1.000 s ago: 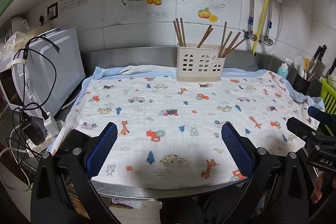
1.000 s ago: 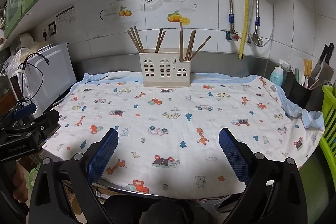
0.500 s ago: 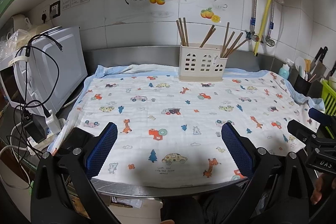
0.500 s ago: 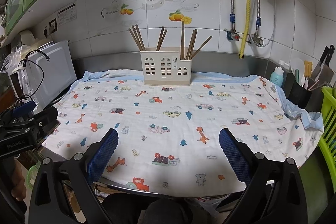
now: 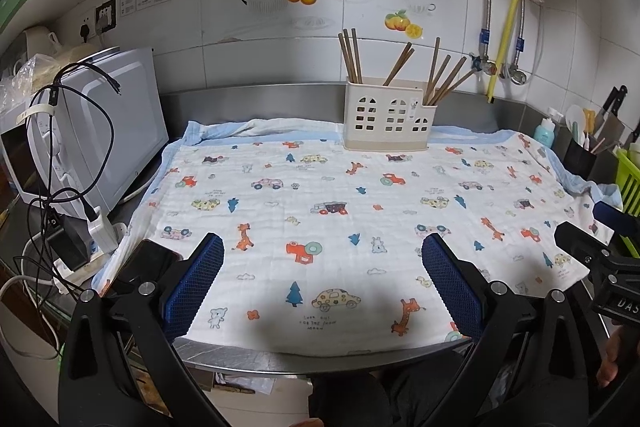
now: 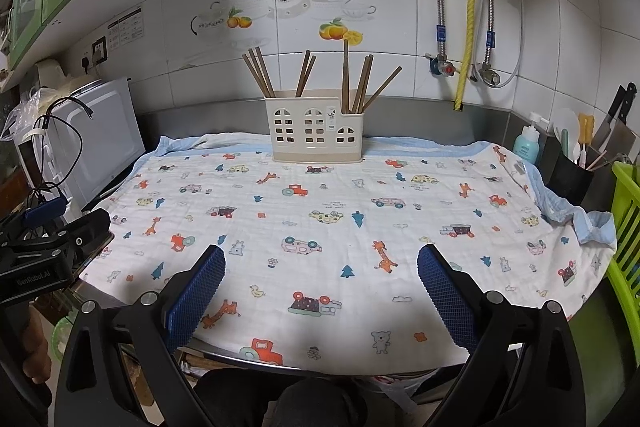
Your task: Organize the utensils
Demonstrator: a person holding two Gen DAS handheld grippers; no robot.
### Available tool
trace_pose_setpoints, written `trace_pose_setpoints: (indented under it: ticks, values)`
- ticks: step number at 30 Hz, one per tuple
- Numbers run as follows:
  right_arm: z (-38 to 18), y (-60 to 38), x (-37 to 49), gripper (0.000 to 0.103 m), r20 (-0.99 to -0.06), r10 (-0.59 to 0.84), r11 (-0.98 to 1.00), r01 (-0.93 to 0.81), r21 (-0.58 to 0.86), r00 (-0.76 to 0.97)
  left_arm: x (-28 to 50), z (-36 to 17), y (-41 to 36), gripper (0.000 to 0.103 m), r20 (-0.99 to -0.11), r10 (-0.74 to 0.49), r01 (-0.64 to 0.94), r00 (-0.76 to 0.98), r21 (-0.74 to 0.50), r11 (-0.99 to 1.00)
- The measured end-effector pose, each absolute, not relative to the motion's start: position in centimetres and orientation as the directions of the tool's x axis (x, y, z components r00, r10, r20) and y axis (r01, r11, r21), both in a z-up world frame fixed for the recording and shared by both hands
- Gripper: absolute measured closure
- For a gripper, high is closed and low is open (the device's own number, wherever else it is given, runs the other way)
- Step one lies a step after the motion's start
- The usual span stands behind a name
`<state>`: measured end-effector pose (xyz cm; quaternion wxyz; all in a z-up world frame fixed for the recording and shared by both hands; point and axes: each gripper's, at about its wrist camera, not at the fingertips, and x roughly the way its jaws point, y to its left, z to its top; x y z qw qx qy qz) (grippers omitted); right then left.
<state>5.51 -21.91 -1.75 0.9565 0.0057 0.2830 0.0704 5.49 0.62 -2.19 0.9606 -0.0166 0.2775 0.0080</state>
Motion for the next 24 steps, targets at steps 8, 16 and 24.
trace_pose_setpoints:
  ticks: [8, 16, 24]
  values:
    - [-1.78, -21.92, 5.54, 0.009, -0.543, 0.14, 0.99, -0.135, 0.049, 0.828, 5.54, -2.35, 0.69, 0.005, -0.536, 0.001, -0.017, 0.844, -0.025, 1.0]
    - [-1.89, -21.8, 5.6, 0.009, -0.545, 0.14, 0.989, -0.137, 0.047, 0.827, 5.47, -2.34, 0.5, 0.005, -0.537, 0.006, -0.019, 0.843, -0.019, 1.0]
    - [-1.87, -21.63, 5.57, 0.009, -0.539, 0.138, 0.99, -0.135, 0.046, 0.831, 5.33, -2.15, 0.36, 0.005, -0.528, 0.004, -0.015, 0.849, -0.016, 1.0]
